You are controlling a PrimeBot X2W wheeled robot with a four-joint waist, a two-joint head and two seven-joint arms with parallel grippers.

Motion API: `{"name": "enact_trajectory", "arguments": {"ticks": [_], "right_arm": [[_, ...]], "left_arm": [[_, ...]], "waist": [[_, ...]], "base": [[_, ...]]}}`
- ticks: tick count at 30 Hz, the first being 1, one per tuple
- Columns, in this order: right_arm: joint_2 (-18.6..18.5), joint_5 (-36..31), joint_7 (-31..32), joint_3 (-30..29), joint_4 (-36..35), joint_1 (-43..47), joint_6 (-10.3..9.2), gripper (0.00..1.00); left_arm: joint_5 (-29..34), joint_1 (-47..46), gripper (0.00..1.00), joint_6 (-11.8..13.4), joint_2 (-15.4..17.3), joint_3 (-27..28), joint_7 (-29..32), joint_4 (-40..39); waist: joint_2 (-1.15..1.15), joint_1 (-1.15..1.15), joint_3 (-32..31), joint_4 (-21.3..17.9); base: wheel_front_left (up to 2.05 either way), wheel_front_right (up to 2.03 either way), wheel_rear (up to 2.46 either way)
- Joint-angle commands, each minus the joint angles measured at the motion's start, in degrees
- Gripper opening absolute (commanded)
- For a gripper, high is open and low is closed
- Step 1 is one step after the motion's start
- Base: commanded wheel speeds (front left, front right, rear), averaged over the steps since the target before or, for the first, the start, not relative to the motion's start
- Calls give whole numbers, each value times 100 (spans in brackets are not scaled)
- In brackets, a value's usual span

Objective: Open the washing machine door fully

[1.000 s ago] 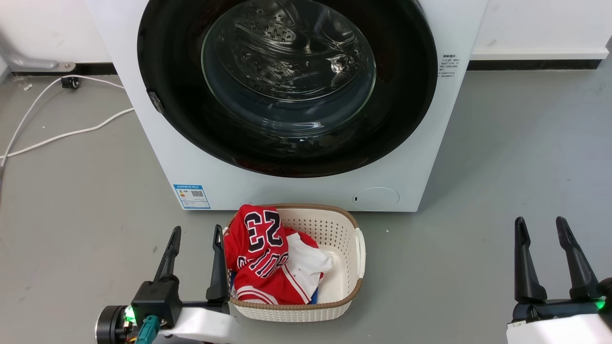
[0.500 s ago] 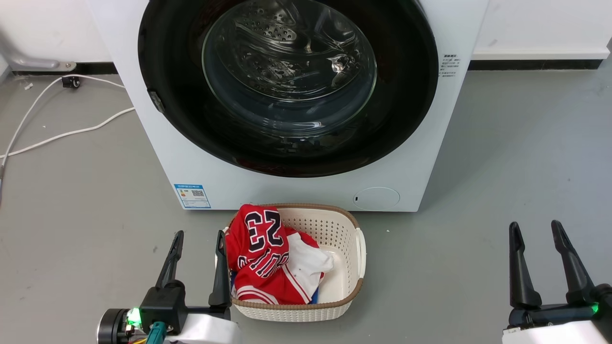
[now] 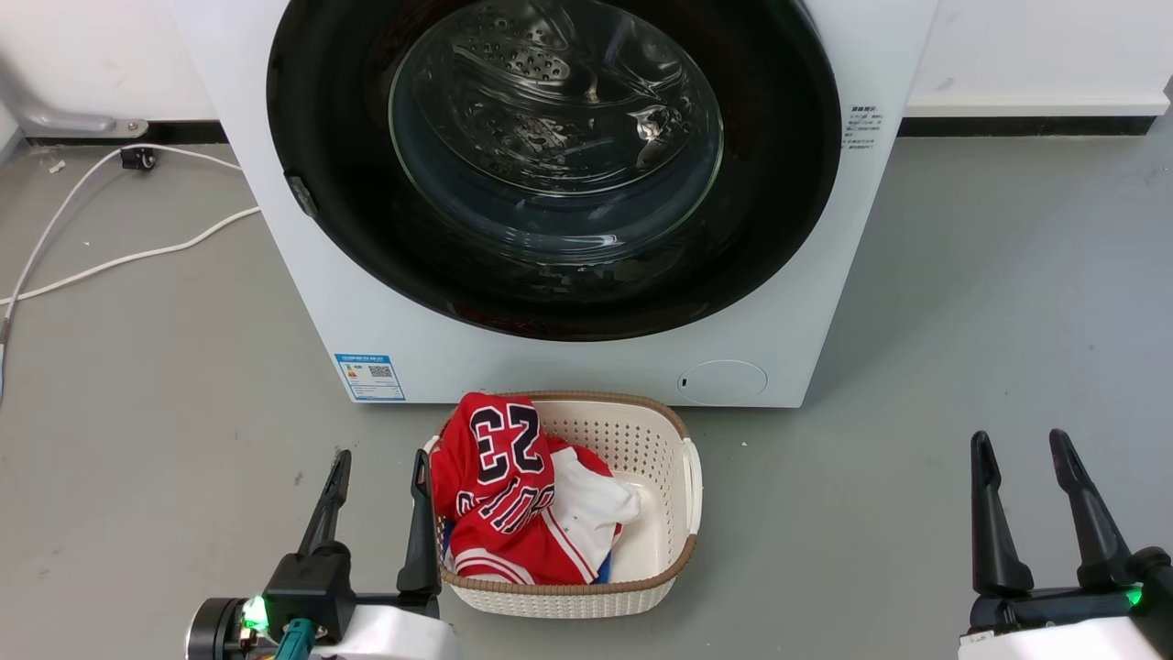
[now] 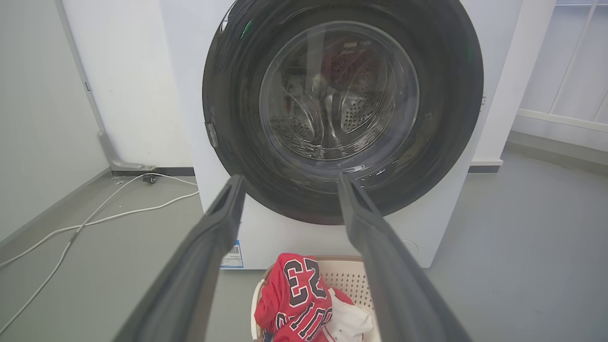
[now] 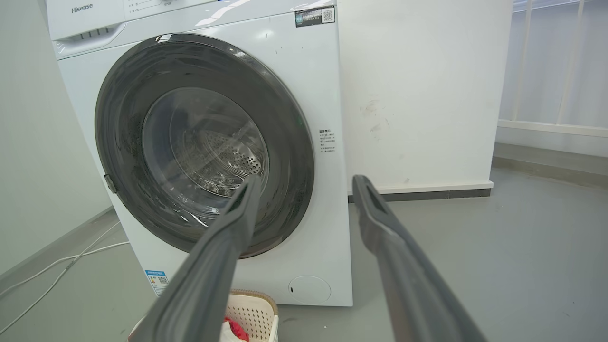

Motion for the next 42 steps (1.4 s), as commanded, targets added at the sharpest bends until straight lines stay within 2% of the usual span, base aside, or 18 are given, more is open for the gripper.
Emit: {"name": "enact_trajectory", "arguments": {"ticks": [1, 11, 12, 13, 14, 18, 28, 32, 33, 38, 42], "right_arm": [[11, 21, -22, 13, 10, 62, -1, 100], [11, -67, -22, 92, 47, 78, -1, 100], [11, -81, -22, 93, 47, 79, -1, 52], [11, -91, -22, 102, 47, 79, -1, 16], [11, -103, -22, 126, 58, 83, 0, 0], [11, 51, -21, 185, 55, 64, 0, 0], [10, 3916, -18, 460, 330, -64, 0, 0], [6, 5208, -18, 546, 336, -76, 0, 0], [6, 5792, -17, 611, 317, -66, 0, 0], [1, 6906, 1, 974, 233, -10, 0, 0], [-113, 7631, 225, 1040, 74, 66, 0, 0]], "left_arm": [[35, 54, 100, -21, -11, 14, -16, 12], [36, 62, 100, 9, -17, 15, -16, 23], [32, 61, 100, 18, -17, 7, -16, 21], [28, 60, 100, 25, -17, 2, -16, 22], [24, 58, 100, 32, -17, -5, -16, 22], [9, 48, 100, 57, -17, -26, -16, 31], [0, 44, 100, 63, -16, -47, -16, 56], [-13, 48, 100, 57, -16, -50, -16, 69], [-19, 45, 100, 59, -16, -43, -16, 77], [-7, 31, 100, 61, -16, -42, -16, 96], [18, 24, 100, 61, -16, -25, -16, 101]], "waist": [[0, 0, 1, 1], [0, 0, -3, -1], [0, 0, -2, 0], [0, 0, -1, 2], [0, 0, -1, 4], [0, 0, 7, 12], [0, 0, 6, 18], [0, 0, 4, 18], [0, 0, 4, 18], [0, 0, 3, 27], [0, 0, 4, 28]], "base": [[0, 0, 0], [0, 0, 0], [0, 0, 0], [0, 0, 0], [0, 0, 0], [0, 0, 0], [0, 0, 0], [0, 0, 0], [0, 0, 0], [0, 0, 0], [0, 0, 0]]}}
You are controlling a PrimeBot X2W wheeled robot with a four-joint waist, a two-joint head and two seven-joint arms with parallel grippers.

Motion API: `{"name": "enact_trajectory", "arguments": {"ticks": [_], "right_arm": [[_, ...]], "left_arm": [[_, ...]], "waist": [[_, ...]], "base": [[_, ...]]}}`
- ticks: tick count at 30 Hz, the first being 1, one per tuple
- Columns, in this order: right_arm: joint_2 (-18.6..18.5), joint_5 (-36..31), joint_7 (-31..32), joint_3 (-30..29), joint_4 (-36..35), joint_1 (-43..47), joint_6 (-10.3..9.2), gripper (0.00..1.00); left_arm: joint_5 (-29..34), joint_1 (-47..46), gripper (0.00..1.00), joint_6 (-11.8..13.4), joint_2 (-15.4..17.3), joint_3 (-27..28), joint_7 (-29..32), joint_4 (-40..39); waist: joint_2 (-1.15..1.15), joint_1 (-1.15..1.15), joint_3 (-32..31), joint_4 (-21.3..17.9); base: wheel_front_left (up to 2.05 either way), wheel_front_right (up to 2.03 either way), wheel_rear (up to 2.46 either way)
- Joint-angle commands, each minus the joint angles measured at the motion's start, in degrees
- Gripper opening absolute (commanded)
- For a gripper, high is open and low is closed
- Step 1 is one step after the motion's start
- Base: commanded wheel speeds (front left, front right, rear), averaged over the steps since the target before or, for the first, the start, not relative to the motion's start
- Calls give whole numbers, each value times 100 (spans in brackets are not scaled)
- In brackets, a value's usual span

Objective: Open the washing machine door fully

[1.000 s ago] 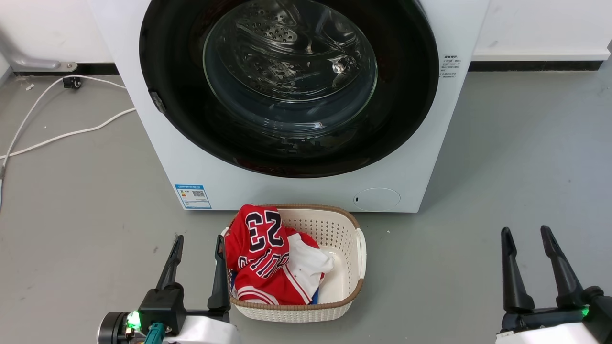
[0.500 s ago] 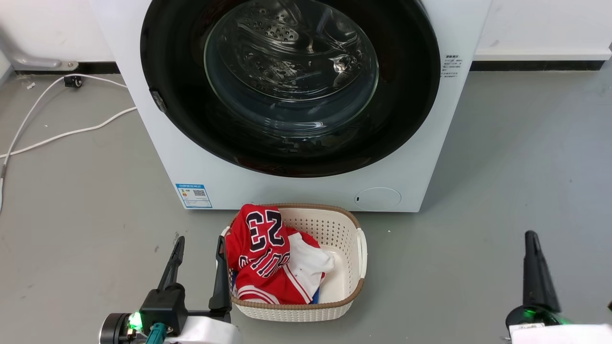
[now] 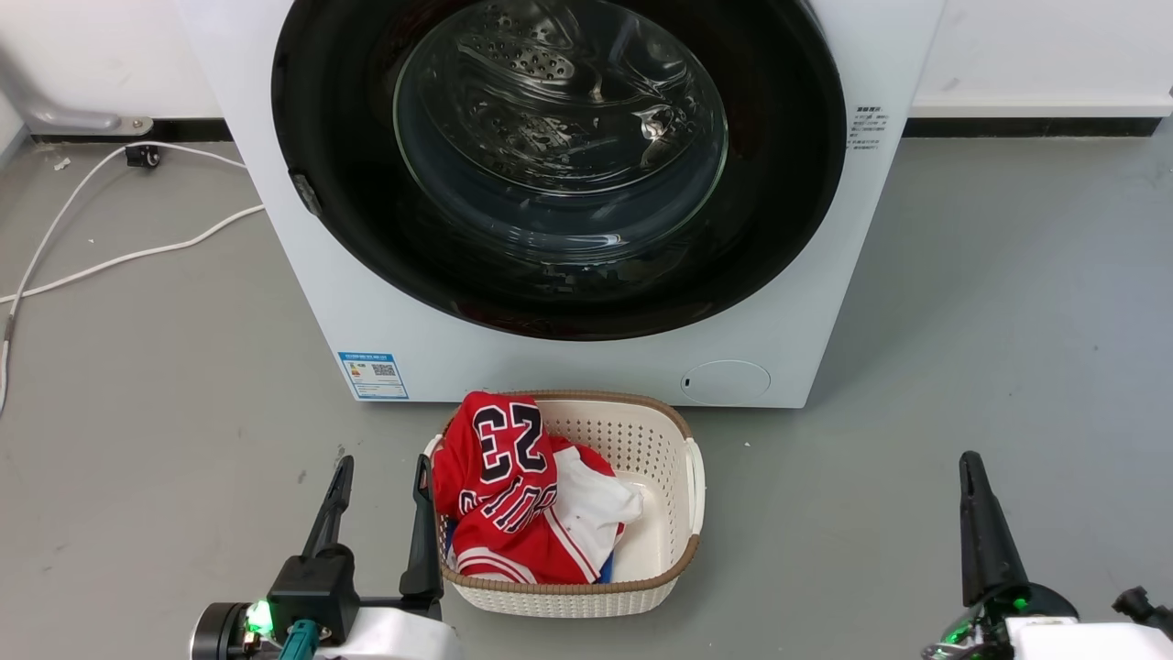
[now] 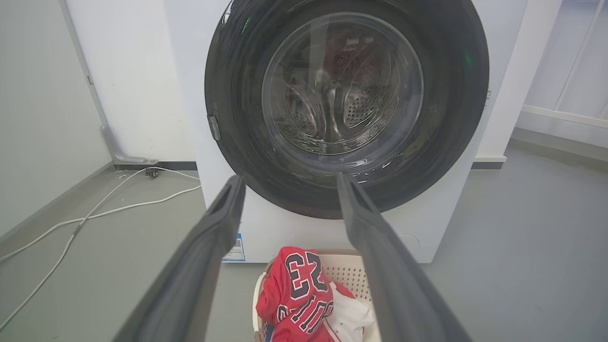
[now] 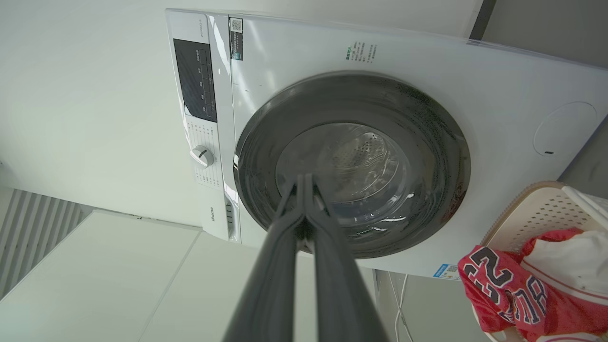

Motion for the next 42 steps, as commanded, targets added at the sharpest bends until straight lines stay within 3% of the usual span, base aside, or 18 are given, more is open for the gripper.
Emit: {"name": "enact_trajectory", "arguments": {"ticks": [1, 6, 16, 33, 42], "right_arm": [[-51, 118, 64, -17, -35, 64, 0, 0], [-98, 779, 596, -108, -114, 153, 1, 0], [27, 1246, 1217, -470, -157, 225, 0, 0], [100, 1096, 1427, -686, -96, 202, 1, 0], [-30, 1043, 1610, -1409, 207, -613, 1, 0]], "left_arm": [[35, 21, 100, 10, -8, 9, -16, 4], [38, 32, 100, 9, -8, 18, -16, -8], [52, 20, 100, 19, -8, 7, -16, -4], [89, 8, 100, 48, -8, -8, -16, -55], [128, -237, 100, 50, -8, -12, -16, -134]], "waist": [[0, 0, 0, -1], [0, 0, -1, -1], [0, 0, 10, 28], [0, 0, 101, 38], [0, 0, 463, 41]], "base": [[0, 0, 0], [0, 0, 0], [0, 0, 0], [0, 0, 0], [0, 0, 0]]}}
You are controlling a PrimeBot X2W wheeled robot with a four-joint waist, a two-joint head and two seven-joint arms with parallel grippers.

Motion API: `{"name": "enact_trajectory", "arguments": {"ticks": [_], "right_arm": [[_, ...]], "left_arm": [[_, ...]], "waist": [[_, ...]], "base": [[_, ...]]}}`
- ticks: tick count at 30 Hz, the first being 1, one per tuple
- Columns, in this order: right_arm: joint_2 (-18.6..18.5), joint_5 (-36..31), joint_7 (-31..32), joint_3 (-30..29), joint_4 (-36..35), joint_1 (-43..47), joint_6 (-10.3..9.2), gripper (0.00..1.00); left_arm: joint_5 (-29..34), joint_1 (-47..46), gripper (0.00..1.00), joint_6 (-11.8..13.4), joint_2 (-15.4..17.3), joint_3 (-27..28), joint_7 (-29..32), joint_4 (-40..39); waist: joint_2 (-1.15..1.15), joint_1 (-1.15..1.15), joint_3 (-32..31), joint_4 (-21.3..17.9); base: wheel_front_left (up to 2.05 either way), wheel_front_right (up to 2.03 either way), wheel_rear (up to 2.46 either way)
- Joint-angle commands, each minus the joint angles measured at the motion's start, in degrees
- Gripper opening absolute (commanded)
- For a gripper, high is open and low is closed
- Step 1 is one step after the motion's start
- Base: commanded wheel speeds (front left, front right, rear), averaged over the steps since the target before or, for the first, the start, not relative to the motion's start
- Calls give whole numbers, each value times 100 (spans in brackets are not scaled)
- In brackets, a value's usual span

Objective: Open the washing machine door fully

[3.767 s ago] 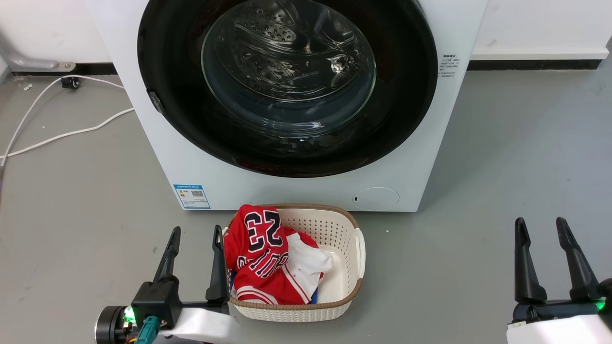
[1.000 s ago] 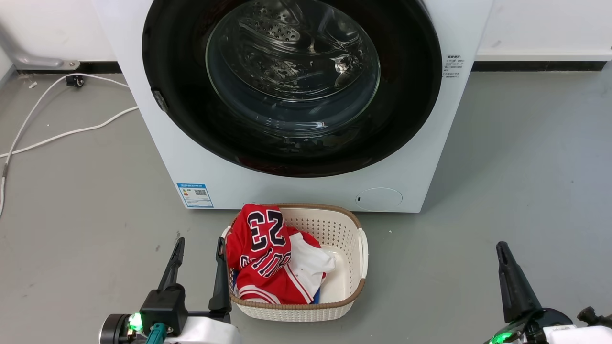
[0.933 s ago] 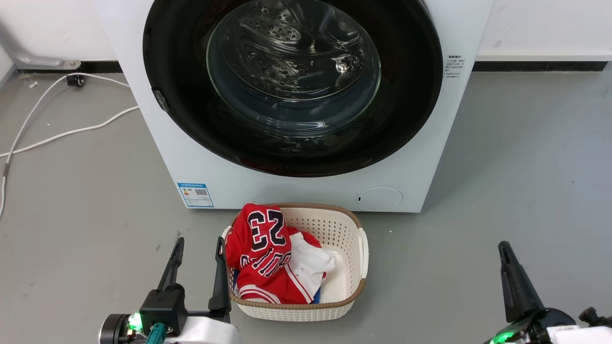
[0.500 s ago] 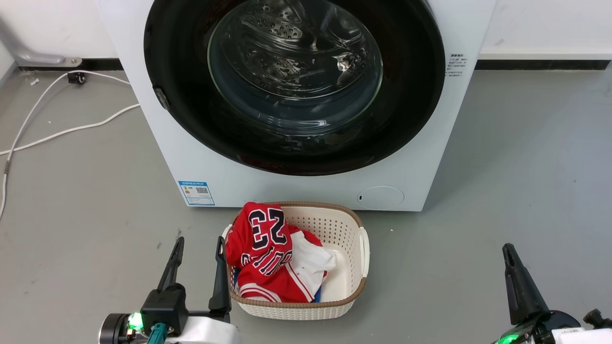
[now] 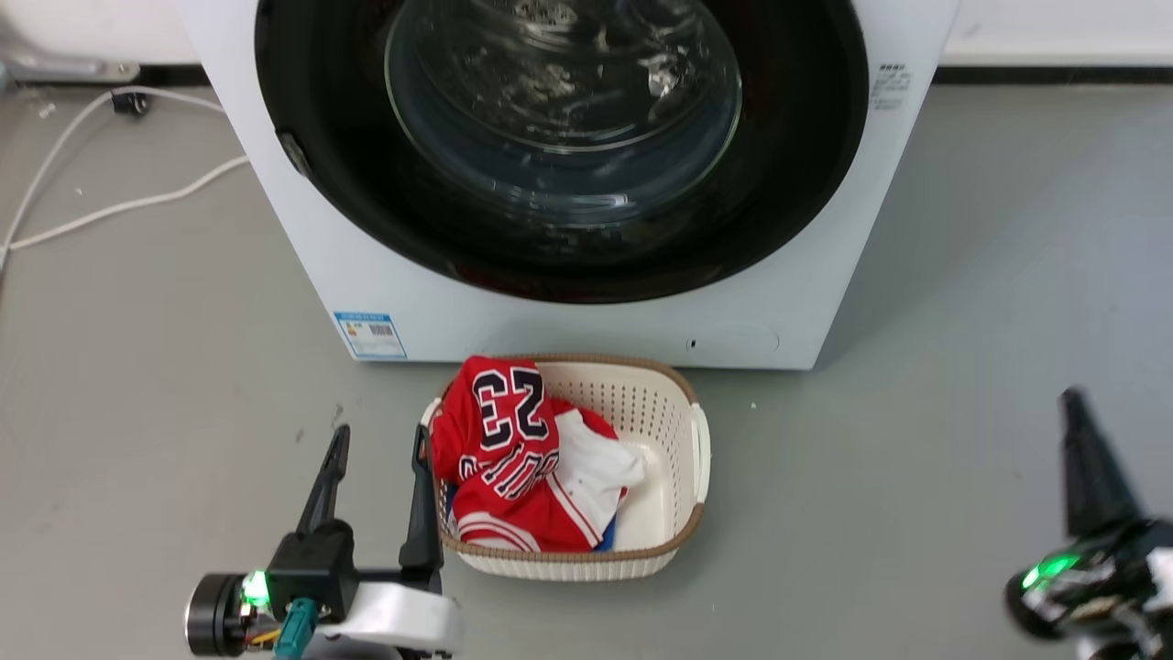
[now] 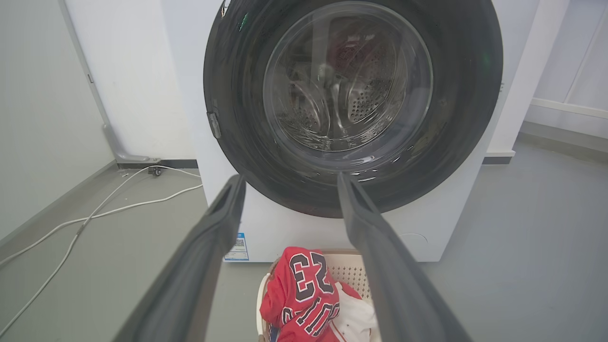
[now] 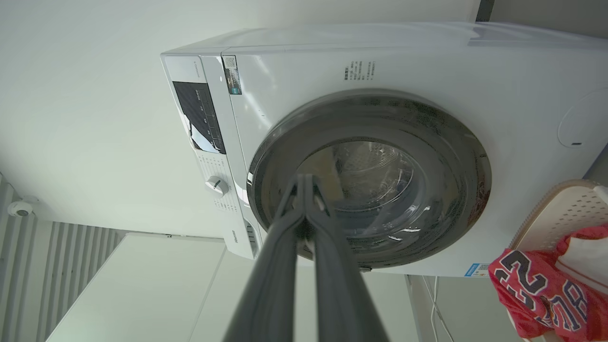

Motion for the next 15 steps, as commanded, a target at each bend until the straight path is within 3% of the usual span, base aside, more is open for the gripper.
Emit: {"name": "enact_trajectory", "arguments": {"ticks": [1, 9, 15], "right_arm": [[-89, -8, 49, -149, 79, -263, 2, 0], [-594, 176, 508, -791, 783, -1744, 2, 0], [-1134, 204, 947, -904, 1422, -3020, 2, 0]], "left_arm": [[37, -122, 100, -8, -8, -9, -16, -41], [115, -613, 100, -33, -8, -2, -16, -225], [150, -1178, 100, -96, -8, -41, -16, -341]], "waist": [[0, 0, 169, 20], [0, 0, 1043, 55], [0, 0, 1855, 157]], "base": [[0, 0, 0], [0, 0, 0], [0, 0, 0]]}}
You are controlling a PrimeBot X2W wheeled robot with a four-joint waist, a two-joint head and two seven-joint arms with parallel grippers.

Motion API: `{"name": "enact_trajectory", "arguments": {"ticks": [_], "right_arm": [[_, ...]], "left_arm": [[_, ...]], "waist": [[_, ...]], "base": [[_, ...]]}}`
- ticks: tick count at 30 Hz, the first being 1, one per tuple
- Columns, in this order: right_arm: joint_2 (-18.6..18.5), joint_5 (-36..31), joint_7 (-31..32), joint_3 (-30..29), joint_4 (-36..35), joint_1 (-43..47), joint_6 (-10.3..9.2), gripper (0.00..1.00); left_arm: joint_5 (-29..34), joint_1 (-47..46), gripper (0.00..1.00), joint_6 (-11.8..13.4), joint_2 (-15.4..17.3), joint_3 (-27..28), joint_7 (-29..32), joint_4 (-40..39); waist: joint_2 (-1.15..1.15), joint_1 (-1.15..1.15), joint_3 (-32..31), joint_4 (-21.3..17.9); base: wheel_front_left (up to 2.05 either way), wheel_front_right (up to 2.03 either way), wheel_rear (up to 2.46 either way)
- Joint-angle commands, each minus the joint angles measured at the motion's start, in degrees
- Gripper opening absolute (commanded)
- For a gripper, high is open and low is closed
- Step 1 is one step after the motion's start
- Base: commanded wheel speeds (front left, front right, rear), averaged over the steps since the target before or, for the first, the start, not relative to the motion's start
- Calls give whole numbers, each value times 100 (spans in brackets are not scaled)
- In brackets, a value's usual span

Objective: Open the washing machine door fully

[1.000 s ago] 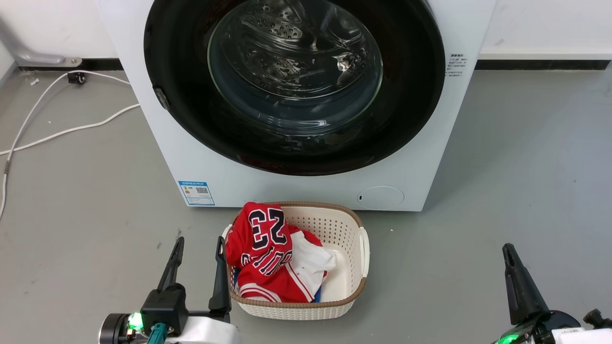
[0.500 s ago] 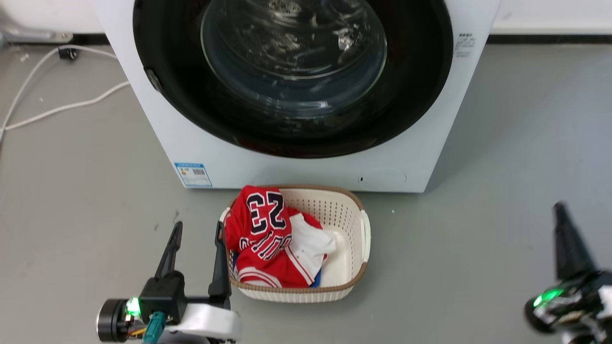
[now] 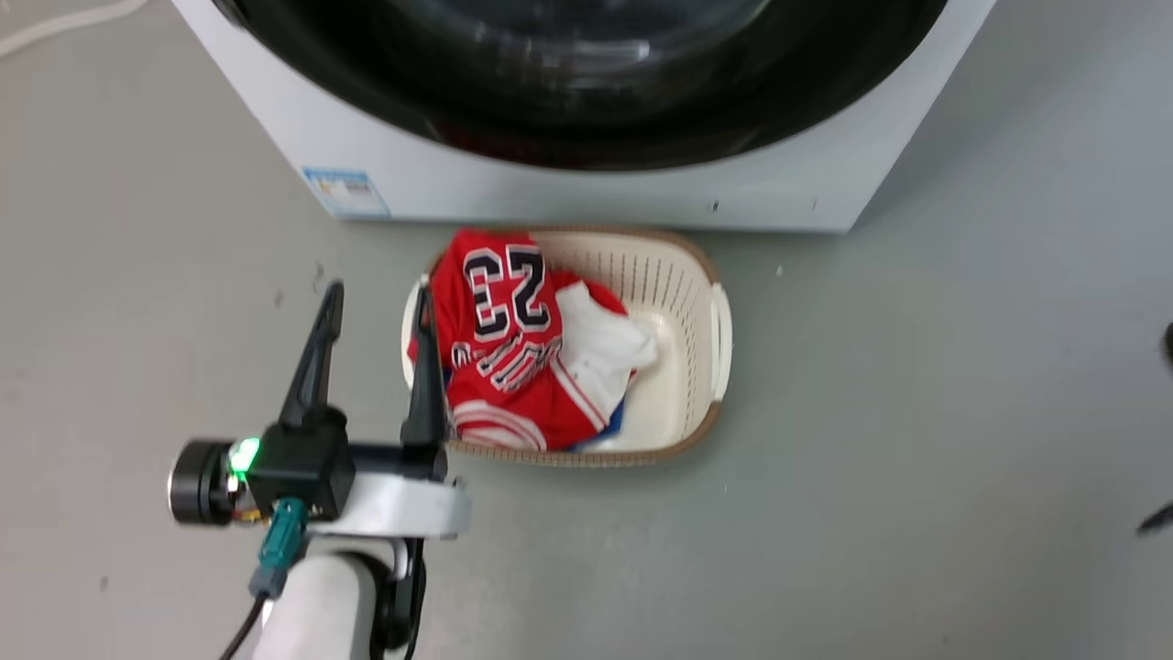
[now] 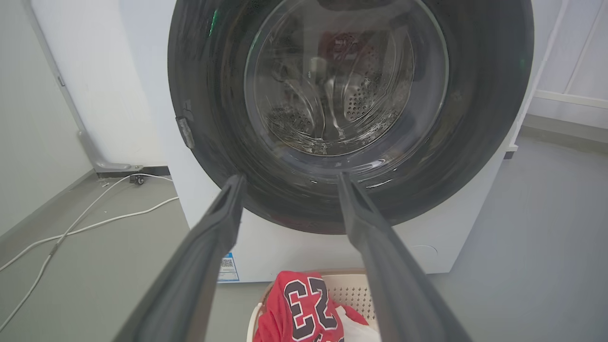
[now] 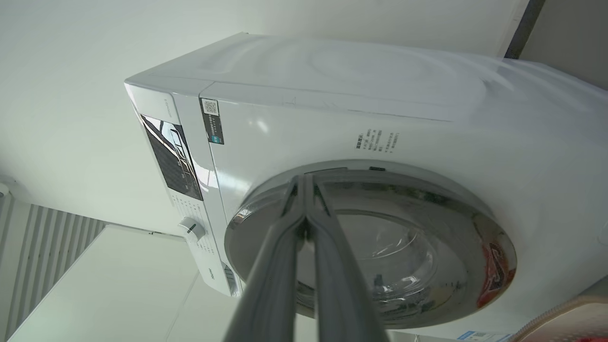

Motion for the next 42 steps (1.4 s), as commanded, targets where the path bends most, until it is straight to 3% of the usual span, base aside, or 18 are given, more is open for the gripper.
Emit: {"name": "enact_trajectory", "arguments": {"ticks": [1, 10, 22, 33, 42], "right_arm": [[-191, -23, 91, -16, 156, -397, 2, 0], [-879, -129, 748, 397, 932, -2129, 1, 0], [-1180, -490, 1290, 1255, 1572, -3792, 1, 0], [-1335, -847, 1714, 1814, 1812, -4487, 2, 0], [-1145, -931, 2161, 2251, 1486, -4117, 8, 0]], "left_arm": [[3, -226, 100, -22, -8, -30, -16, -46], [32, -874, 100, -39, -7, -117, -16, -169], [-74, -1189, 100, 64, -8, -206, -16, -212], [-129, -1247, 100, 89, -7, -256, -16, -203], [-84, -1173, 100, 85, -8, -202, -16, -145]], "waist": [[0, -1, 581, 115], [0, -1, 1482, 306], [0, -1, 2030, 484], [0, -1, 2146, 564], [0, -1, 2055, 442]], "base": [[0, 0, 0], [0, 0, 0], [0, 0, 0], [0, 0, 0], [0, 0, 0]]}}
